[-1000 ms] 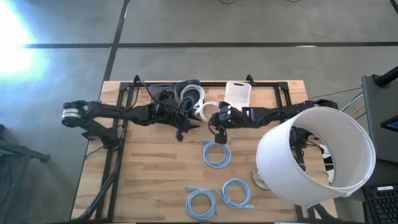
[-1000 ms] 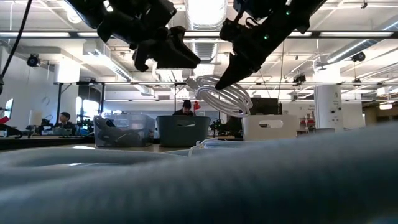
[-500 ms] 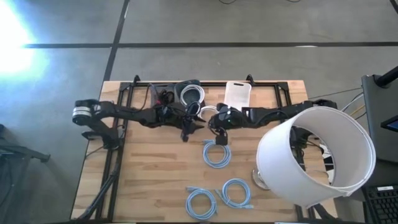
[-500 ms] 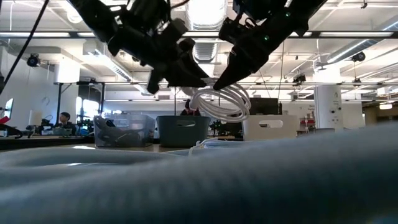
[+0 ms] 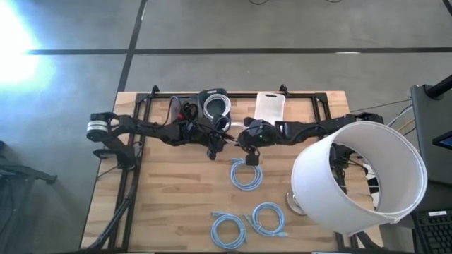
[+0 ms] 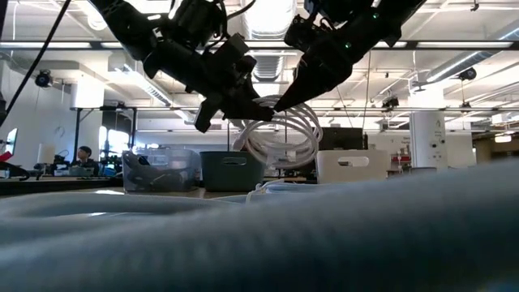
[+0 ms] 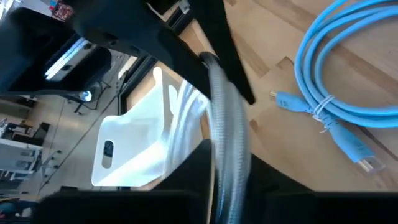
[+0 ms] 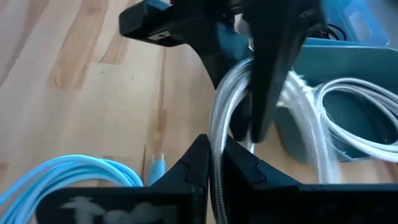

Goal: Sort HDMI cables
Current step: Put the white HDMI cable into the blue bin

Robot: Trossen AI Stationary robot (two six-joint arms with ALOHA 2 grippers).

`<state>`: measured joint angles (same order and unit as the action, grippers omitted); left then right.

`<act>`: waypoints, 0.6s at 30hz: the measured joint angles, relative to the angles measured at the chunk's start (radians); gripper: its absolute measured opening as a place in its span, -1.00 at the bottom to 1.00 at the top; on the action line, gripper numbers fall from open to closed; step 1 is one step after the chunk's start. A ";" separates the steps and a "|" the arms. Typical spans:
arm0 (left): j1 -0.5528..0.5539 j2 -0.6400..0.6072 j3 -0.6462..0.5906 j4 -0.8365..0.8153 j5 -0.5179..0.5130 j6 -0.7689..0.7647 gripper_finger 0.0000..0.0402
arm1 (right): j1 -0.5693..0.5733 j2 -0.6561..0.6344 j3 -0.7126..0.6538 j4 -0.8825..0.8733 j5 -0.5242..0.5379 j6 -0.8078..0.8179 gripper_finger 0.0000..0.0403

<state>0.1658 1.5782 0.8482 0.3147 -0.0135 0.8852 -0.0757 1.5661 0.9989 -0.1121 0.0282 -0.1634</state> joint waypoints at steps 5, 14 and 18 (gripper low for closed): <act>0.000 0.000 0.000 0.000 -0.005 -0.013 -0.92 | 0.000 -0.002 0.000 -0.002 0.015 0.031 -0.87; -0.006 0.000 0.000 -0.002 -0.015 -0.049 -0.93 | 0.001 -0.003 0.000 -0.076 0.118 0.083 -0.58; -0.009 -0.004 0.002 -0.004 -0.039 -0.050 -0.94 | 0.001 -0.003 0.000 -0.079 0.131 0.084 -0.44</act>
<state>0.1568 1.5745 0.8501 0.3111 -0.0521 0.8350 -0.0750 1.5635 0.9993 -0.1913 0.1590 -0.0796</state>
